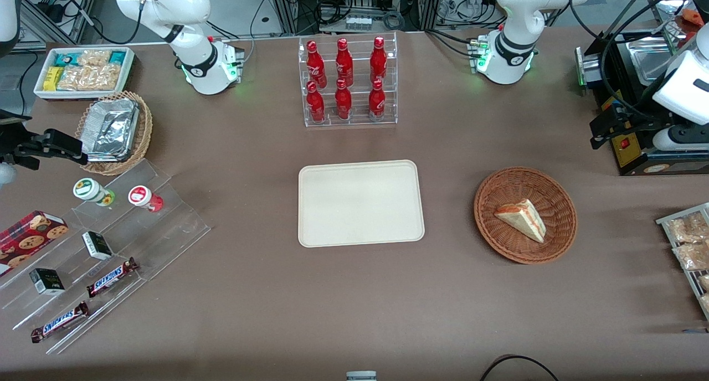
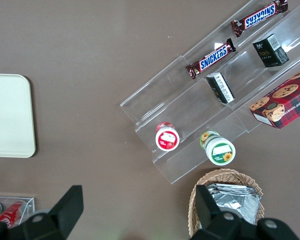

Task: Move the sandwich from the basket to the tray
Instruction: 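Move the left gripper over the wicker basket toward the sandwich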

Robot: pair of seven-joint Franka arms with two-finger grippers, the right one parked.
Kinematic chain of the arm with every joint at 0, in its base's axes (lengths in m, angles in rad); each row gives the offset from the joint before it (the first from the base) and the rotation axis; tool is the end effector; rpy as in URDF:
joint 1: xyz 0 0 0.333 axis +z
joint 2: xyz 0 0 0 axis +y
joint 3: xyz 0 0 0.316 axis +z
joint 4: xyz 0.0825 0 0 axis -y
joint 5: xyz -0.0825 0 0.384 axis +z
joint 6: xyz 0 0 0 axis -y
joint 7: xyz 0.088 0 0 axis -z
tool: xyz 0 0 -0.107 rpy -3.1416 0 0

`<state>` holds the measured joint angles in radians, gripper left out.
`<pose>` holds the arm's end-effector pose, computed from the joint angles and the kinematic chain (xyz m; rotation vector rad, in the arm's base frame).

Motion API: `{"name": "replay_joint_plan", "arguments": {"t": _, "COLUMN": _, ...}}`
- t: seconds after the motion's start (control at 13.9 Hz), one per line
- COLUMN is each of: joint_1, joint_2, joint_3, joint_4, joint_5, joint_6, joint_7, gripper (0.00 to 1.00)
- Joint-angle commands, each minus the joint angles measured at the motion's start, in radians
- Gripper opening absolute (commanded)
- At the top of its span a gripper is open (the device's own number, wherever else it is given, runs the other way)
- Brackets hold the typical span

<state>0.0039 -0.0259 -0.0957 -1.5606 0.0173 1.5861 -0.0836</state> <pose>0.5463 -0.0492 0.6450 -3.1253 0.0126 -0.0826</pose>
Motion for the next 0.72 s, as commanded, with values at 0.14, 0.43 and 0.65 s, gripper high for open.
{"name": "replay_joint_plan", "arguments": {"t": 0.14, "joint_1": 0.001, "joint_2": 0.006, "joint_3": 0.004, "joint_4": 0.011, "joint_5": 0.004, "joint_6": -0.02, "joint_7": 0.008, "gripper": 1.0}}
{"name": "replay_joint_plan", "arguments": {"t": 0.43, "joint_1": 0.004, "joint_2": 0.015, "joint_3": 0.005, "joint_4": -0.091, "joint_5": 0.013, "joint_6": 0.075, "joint_7": 0.007, "gripper": 1.0}}
{"name": "replay_joint_plan", "arguments": {"t": 0.65, "joint_1": 0.005, "joint_2": 0.004, "joint_3": 0.008, "joint_4": -0.247, "joint_5": 0.016, "joint_6": 0.226, "joint_7": -0.016, "gripper": 1.0}}
